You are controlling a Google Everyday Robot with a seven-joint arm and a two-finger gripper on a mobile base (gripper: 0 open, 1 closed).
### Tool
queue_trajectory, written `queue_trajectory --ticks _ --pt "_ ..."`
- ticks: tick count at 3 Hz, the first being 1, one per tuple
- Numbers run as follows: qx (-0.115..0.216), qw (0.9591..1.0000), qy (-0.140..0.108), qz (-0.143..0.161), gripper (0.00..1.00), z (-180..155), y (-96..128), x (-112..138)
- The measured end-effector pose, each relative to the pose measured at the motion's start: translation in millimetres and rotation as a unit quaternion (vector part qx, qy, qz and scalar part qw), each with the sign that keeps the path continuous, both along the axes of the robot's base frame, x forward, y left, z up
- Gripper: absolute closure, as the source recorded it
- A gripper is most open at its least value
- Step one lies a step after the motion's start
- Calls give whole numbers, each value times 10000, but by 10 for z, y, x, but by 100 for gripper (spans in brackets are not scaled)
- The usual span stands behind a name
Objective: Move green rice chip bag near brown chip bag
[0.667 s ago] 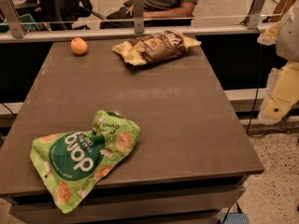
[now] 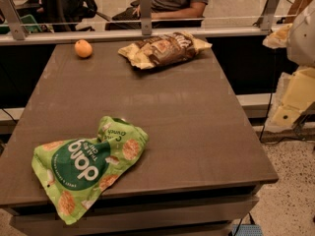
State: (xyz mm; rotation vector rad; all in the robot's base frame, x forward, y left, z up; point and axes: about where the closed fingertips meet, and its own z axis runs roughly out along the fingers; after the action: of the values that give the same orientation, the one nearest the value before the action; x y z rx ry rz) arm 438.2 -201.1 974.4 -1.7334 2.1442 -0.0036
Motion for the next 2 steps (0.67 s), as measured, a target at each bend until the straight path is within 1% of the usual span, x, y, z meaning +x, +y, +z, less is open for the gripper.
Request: queue_trajectory --ticks 1,2 --pt "788 9937 -159 784 0 -94 459 -25" --pt "1532 9745 -253 1619 0 -224 1017 -154"
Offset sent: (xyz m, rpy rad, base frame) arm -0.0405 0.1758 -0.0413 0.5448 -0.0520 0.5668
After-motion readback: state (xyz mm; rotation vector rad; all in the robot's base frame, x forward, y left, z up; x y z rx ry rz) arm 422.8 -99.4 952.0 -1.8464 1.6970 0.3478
